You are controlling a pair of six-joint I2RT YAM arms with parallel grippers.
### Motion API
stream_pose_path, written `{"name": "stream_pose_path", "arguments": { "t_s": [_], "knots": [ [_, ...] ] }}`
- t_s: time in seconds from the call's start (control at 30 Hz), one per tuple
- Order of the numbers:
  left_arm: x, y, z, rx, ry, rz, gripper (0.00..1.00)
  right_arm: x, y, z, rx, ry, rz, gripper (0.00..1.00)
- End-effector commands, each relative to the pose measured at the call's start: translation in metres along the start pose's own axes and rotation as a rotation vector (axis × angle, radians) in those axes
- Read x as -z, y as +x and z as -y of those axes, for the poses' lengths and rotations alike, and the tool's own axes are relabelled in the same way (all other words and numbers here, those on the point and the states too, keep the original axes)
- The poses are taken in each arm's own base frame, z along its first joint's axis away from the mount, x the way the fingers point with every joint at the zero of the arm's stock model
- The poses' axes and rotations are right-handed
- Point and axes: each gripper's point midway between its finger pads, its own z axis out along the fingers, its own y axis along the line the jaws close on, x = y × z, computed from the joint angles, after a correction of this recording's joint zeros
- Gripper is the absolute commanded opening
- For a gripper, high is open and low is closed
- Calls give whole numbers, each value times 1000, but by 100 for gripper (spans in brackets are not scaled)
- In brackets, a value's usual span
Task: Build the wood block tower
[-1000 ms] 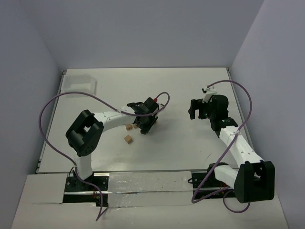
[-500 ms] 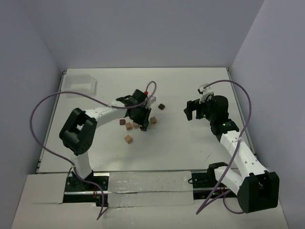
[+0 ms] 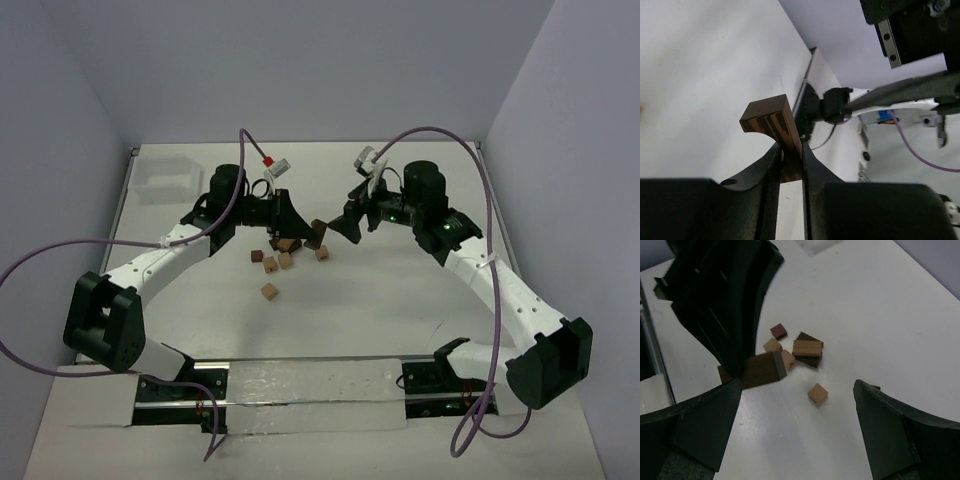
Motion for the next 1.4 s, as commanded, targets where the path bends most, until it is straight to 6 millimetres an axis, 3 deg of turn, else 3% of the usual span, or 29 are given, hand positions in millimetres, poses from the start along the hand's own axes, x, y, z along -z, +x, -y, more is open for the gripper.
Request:
{"name": "stream_pose_path", "arguments": {
  "t_s": [0.0, 0.23, 0.37, 0.53, 0.8, 0.87, 0.93, 0.97, 1.07, 1.13, 1.17, 1.3, 1.37],
  "knots": [
    [6, -5, 32, 19, 148, -13, 0, -11, -8, -32, 69, -103, -45, 100],
    [8, -3, 36, 23, 177, -34, 0, -24, 17, -67, 152, -203, -142, 100],
    [8, -1, 34, 15, 171, -46, 0, -27, 29, -68, 169, -199, -174, 100],
    [7, 1, 31, 25, 165, -51, 0, -29, 26, -66, 175, -187, -166, 98],
    [5, 0, 27, 33, 157, -57, 0, -33, 21, -67, 186, -194, -157, 72],
    [4, 2, 26, 37, 153, -63, 0, -34, 22, -69, 191, -205, -160, 57],
    [5, 2, 25, 37, 153, -63, 0, -35, 22, -70, 191, -209, -161, 54],
    [4, 2, 25, 38, 153, -66, 4, -35, 24, -69, 191, -210, -165, 48],
    [2, 2, 16, 64, 112, -71, 46, -37, 26, -70, 193, -218, -170, 35],
    [3, -1, 6, 81, 61, -72, 85, -38, 29, -67, 198, -213, -176, 28],
    [4, -1, -3, 96, 32, -81, 99, -38, 31, -64, 197, -203, -182, 25],
    [22, -17, -29, 110, -57, -41, 99, -42, 42, -41, 167, -148, -212, 20],
    [42, -33, -44, 111, -106, 13, 99, -45, 51, -10, 127, -69, -238, 18]
  ]
}}
